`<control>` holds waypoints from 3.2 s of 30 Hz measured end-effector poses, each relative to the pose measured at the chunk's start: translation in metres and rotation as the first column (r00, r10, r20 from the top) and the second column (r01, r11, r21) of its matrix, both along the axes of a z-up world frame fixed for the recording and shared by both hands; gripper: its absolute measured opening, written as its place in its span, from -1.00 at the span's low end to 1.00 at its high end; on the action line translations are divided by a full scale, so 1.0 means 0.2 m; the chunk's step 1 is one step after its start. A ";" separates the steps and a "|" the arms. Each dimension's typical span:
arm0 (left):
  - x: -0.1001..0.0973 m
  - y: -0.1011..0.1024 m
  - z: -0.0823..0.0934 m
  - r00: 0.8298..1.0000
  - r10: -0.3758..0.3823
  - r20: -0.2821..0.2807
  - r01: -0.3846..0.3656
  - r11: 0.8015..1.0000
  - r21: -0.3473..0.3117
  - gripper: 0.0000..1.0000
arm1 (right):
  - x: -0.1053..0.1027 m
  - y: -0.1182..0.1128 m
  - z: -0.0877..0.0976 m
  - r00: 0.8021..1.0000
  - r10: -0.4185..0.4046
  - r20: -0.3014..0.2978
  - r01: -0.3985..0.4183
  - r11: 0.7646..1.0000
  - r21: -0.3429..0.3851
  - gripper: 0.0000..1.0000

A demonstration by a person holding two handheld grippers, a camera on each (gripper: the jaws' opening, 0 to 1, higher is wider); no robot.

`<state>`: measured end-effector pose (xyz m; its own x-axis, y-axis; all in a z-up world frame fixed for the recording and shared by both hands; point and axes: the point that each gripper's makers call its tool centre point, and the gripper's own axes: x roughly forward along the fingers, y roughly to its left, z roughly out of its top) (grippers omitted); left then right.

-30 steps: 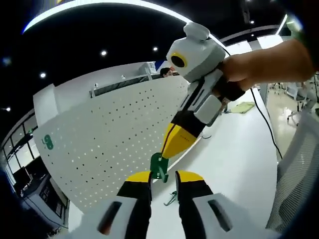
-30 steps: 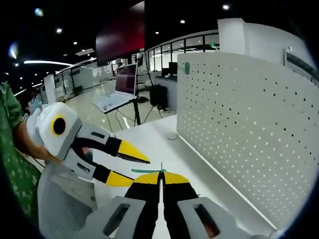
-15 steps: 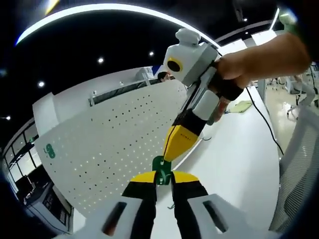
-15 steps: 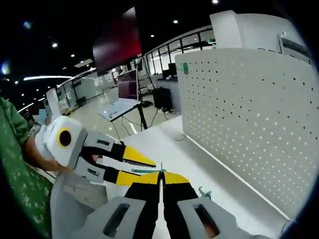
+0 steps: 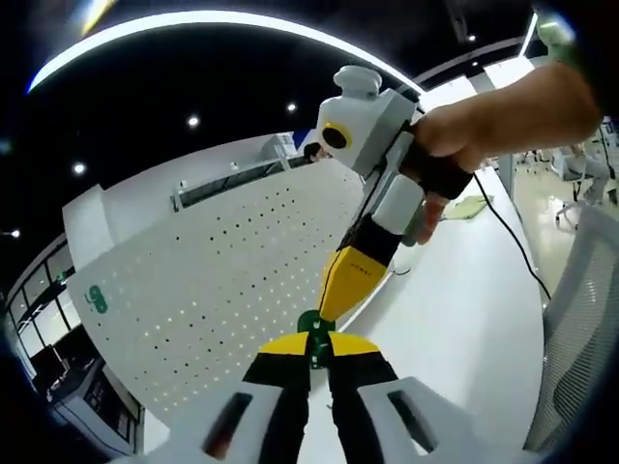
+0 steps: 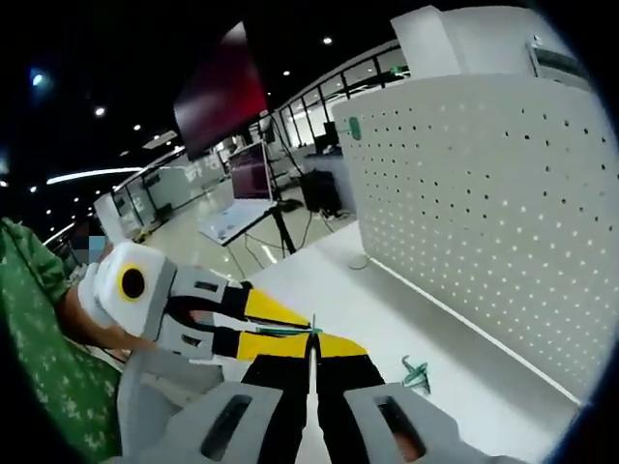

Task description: Insert the hook assembly into the mounting plate slot until the hook locks in place.

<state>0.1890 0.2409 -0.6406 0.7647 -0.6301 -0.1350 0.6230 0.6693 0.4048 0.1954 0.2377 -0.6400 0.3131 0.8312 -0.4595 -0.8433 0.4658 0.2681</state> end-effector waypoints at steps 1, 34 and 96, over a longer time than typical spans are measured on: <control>0.00 0.00 0.00 1.000 0.000 0.001 0.000 1.000 0.001 -0.89 | 0.00 0.00 0.00 1.000 0.001 -0.006 -0.001 1.000 0.002 -1.00; 0.00 0.01 0.00 1.000 0.009 -0.028 -0.010 0.998 -0.055 -0.94 | -0.03 0.02 0.02 0.999 0.006 -0.038 -0.005 1.000 0.023 -0.97; 0.00 0.00 0.07 1.000 0.007 -0.022 -0.008 0.996 -0.087 -0.97 | 0.01 -0.02 0.07 0.999 -0.047 -0.002 0.047 0.995 0.084 -0.87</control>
